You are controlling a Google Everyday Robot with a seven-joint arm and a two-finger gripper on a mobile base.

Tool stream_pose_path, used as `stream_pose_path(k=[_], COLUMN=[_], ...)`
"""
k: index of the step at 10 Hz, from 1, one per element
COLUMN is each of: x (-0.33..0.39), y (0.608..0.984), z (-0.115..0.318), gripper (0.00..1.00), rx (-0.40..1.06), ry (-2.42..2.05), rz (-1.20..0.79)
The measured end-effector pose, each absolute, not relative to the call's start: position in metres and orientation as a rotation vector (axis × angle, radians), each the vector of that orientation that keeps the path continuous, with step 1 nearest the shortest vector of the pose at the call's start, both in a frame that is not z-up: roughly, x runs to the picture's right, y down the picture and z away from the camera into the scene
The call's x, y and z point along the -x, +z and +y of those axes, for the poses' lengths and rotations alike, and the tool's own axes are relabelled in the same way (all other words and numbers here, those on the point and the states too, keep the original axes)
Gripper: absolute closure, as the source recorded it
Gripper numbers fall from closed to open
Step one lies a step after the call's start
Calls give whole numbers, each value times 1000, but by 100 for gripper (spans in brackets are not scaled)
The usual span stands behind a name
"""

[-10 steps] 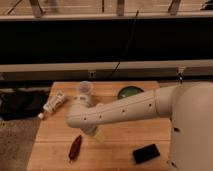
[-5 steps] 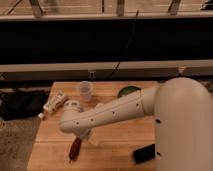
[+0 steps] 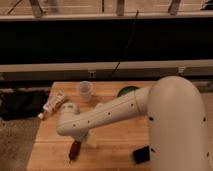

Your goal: Drag the pepper across the table

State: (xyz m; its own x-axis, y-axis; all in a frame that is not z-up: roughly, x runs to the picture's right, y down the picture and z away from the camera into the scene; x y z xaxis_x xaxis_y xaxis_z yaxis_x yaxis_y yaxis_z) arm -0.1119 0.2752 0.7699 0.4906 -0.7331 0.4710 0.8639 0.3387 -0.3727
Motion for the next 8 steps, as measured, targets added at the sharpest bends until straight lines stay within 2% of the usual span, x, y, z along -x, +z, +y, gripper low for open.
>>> stream_pose_path(k=[8], x=[118], y=[768], z=[288], gripper=[20], rx=[624], ry=[-1163], rz=[-274])
